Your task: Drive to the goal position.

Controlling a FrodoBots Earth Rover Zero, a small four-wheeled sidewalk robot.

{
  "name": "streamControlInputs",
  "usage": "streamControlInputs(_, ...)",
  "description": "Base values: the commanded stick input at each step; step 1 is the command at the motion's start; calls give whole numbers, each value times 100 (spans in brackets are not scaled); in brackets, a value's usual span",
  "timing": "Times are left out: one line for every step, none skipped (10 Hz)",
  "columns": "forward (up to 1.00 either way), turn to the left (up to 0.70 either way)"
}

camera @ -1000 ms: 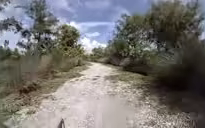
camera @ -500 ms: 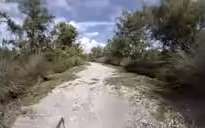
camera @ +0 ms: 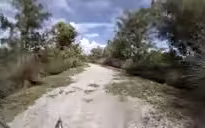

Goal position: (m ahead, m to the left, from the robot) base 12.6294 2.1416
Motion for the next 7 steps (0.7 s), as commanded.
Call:
streamControlInputs(85,0)
streamControlInputs(85,0)
streamControlInputs(85,0)
streamControlInputs(85,0)
streamControlInputs(85,0)
streamControlInputs(85,0)
streamControlInputs(85,0)
